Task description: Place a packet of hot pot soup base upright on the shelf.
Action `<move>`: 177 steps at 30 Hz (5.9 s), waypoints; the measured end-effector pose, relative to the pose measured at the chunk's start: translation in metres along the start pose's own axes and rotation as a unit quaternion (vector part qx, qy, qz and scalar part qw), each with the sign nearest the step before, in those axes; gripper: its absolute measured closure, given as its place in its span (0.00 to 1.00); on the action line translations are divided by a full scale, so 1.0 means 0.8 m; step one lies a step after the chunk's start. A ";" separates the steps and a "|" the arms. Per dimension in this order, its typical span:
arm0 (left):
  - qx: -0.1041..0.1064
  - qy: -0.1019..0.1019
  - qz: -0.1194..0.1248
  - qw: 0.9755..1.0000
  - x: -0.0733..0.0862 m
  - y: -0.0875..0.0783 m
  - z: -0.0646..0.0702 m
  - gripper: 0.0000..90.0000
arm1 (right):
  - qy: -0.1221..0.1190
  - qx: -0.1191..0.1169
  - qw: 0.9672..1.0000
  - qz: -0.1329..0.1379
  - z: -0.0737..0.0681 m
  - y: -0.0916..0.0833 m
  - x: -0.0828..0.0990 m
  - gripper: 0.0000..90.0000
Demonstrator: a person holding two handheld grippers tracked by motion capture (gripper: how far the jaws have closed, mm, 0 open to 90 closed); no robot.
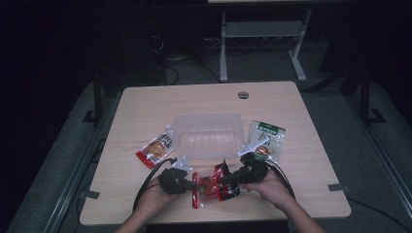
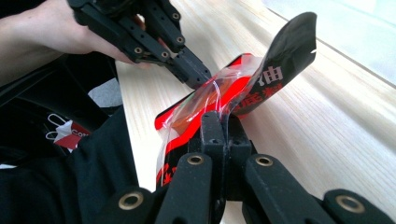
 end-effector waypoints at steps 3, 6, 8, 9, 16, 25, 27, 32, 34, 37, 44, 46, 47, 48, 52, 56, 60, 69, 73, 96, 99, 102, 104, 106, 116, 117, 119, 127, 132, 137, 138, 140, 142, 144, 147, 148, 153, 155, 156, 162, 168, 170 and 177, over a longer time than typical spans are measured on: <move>0.000 0.007 -0.005 1.000 0.000 -0.001 -0.001 1.00 | 0.000 -0.019 1.000 0.016 -0.001 0.000 -0.002 1.00; 0.007 0.006 0.000 1.000 0.002 -0.001 0.001 1.00 | 0.004 -0.029 0.999 0.033 -0.002 -0.002 -0.003 1.00; 0.012 0.011 -0.002 1.000 0.004 -0.002 0.002 0.95 | 0.007 -0.036 0.998 0.050 -0.004 -0.006 -0.005 1.00; 0.013 0.008 0.004 1.000 0.004 -0.003 0.004 0.94 | 0.009 -0.038 0.997 0.061 -0.005 -0.013 -0.007 1.00; 0.021 0.036 0.039 0.998 -0.003 -0.017 0.013 0.83 | 0.012 -0.036 0.995 0.093 -0.006 -0.028 -0.013 1.00; 0.007 0.052 0.073 0.996 -0.007 -0.036 0.018 0.77 | 0.006 -0.050 0.990 0.133 -0.018 -0.045 -0.027 1.00; 0.006 0.055 0.079 0.995 -0.006 -0.040 0.018 0.75 | 0.003 -0.054 0.988 0.147 -0.020 -0.049 -0.030 1.00; 0.012 0.063 0.088 0.994 -0.004 -0.049 0.017 0.65 | 0.005 -0.060 0.980 0.188 -0.025 -0.067 -0.042 1.00; 0.008 0.074 0.087 0.993 -0.002 -0.052 0.017 0.59 | -0.004 -0.052 0.980 0.190 -0.025 -0.070 -0.046 1.00; 0.004 0.077 0.077 0.994 0.004 -0.057 0.013 0.53 | -0.006 -0.044 0.980 0.192 -0.025 -0.074 -0.049 1.00; -0.007 0.066 0.064 0.996 0.023 -0.071 -0.004 0.43 | -0.008 -0.015 0.980 0.199 -0.015 -0.085 -0.054 1.00; -0.010 0.062 0.064 0.996 0.028 -0.075 -0.009 0.41 | -0.009 -0.009 0.979 0.203 -0.014 -0.089 -0.056 1.00; -0.011 0.059 0.065 0.996 0.031 -0.077 -0.012 0.38 | -0.011 -0.007 0.978 0.206 -0.012 -0.092 -0.060 1.00; -0.013 0.055 0.066 0.996 0.033 -0.080 -0.015 0.38 | -0.011 -0.007 0.978 0.206 -0.012 -0.092 -0.060 1.00; -0.017 0.045 0.067 0.997 0.043 -0.086 -0.024 0.33 | -0.013 0.007 0.976 0.215 -0.006 -0.099 -0.066 1.00; -0.021 0.036 0.076 0.996 0.042 -0.089 -0.029 0.26 | -0.014 0.023 0.975 0.221 0.001 -0.106 -0.073 1.00; -0.027 0.030 0.078 0.996 0.043 -0.090 -0.034 0.22 | -0.010 0.037 0.974 0.225 0.009 -0.114 -0.077 1.00; -0.030 0.028 0.071 0.997 0.045 -0.090 -0.039 0.22 | -0.002 0.076 0.970 0.230 0.034 -0.135 -0.082 1.00; -0.030 0.029 0.068 0.997 0.045 -0.090 -0.040 0.21 | 0.003 0.092 0.970 0.224 0.043 -0.142 -0.082 1.00; -0.031 0.021 0.062 0.997 0.047 -0.086 -0.040 0.21 | 0.034 0.136 0.971 0.193 0.071 -0.148 -0.053 1.00; -0.031 0.021 0.061 0.997 0.047 -0.086 -0.040 0.21 | 0.038 0.136 0.972 0.185 0.076 -0.142 -0.052 1.00; -0.031 0.021 0.062 0.997 0.047 -0.086 -0.041 0.21 | 0.042 0.136 0.973 0.181 0.080 -0.137 -0.053 1.00; -0.030 0.024 0.059 0.997 0.047 -0.086 -0.042 0.21 | 0.044 0.138 0.973 0.179 0.083 -0.134 -0.053 1.00; -0.031 0.024 0.058 0.998 0.047 -0.086 -0.042 0.21 | 0.046 0.139 0.973 0.176 0.086 -0.131 -0.053 1.00; -0.028 0.019 0.056 0.998 0.048 -0.085 -0.041 0.21 | 0.061 0.143 0.975 0.161 0.104 -0.117 -0.053 0.99; -0.028 0.019 0.056 0.998 0.048 -0.085 -0.041 0.21 | 0.061 0.144 0.975 0.158 0.105 -0.116 -0.053 0.99; -0.028 0.018 0.056 0.998 0.048 -0.084 -0.042 0.21 | 0.063 0.145 0.975 0.154 0.108 -0.113 -0.053 0.99; -0.027 0.022 0.053 0.998 0.048 -0.083 -0.041 0.21 | 0.066 0.149 0.976 0.145 0.118 -0.105 -0.057 0.99; -0.029 0.025 0.049 0.998 0.049 -0.083 -0.043 0.21 | 0.068 0.149 0.976 0.140 0.121 -0.101 -0.062 0.99; -0.029 0.026 0.046 0.998 0.049 -0.083 -0.043 0.21 | 0.063 0.152 0.976 0.144 0.125 -0.100 -0.069 0.99; -0.029 0.026 0.046 0.998 0.049 -0.083 -0.043 0.21 | 0.064 0.153 0.976 0.144 0.126 -0.099 -0.069 0.99; -0.029 0.026 0.046 0.998 0.049 -0.083 -0.043 0.21 | 0.065 0.159 0.975 0.139 0.128 -0.098 -0.070 0.96; -0.028 0.021 0.050 0.998 0.048 -0.083 -0.043 0.21 | 0.064 0.160 0.975 0.140 0.130 -0.097 -0.070 0.93; -0.028 0.021 0.051 0.998 0.048 -0.083 -0.043 0.21 | 0.065 0.161 0.974 0.142 0.131 -0.098 -0.071 0.91; -0.028 0.021 0.050 0.998 0.048 -0.083 -0.043 0.21 | 0.064 0.160 0.974 0.150 0.130 -0.100 -0.072 0.85; -0.029 0.022 0.050 0.998 0.048 -0.083 -0.043 0.21 | 0.062 0.161 0.973 0.152 0.130 -0.101 -0.073 0.82; -0.028 0.019 0.050 0.998 0.049 -0.083 -0.044 0.21 | 0.049 0.162 0.973 0.159 0.125 -0.112 -0.073 0.66; -0.030 0.022 0.048 0.998 0.049 -0.084 -0.045 0.21 | 0.038 0.170 0.972 0.156 0.121 -0.117 -0.073 0.60; -0.029 0.018 0.051 0.998 0.048 -0.084 -0.045 0.21 | 0.032 0.177 0.972 0.152 0.119 -0.120 -0.072 0.57; -0.031 0.011 0.057 0.998 0.048 -0.086 -0.047 0.21 | 0.000 0.206 0.970 0.125 0.101 -0.134 -0.067 0.41; -0.034 0.011 0.060 0.998 0.048 -0.088 -0.049 0.21 | -0.008 0.224 0.969 0.099 0.089 -0.143 -0.051 0.32; -0.036 0.014 0.057 0.998 0.048 -0.089 -0.050 0.21 | -0.013 0.229 0.968 0.097 0.086 -0.146 -0.045 0.31; -0.038 0.011 0.060 0.997 0.048 -0.091 -0.053 0.21 | -0.021 0.237 0.968 0.079 0.070 -0.151 -0.020 0.27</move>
Point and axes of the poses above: each handheld gripper's, and its own axes: y roughly forward along the jaws, x roughly out of its underside, z roughly to its right, the point moved 4 cm from there along y, roughly forward along the jaws, and after that the axes turned 15 degrees about -y, right-handed, at the moved point
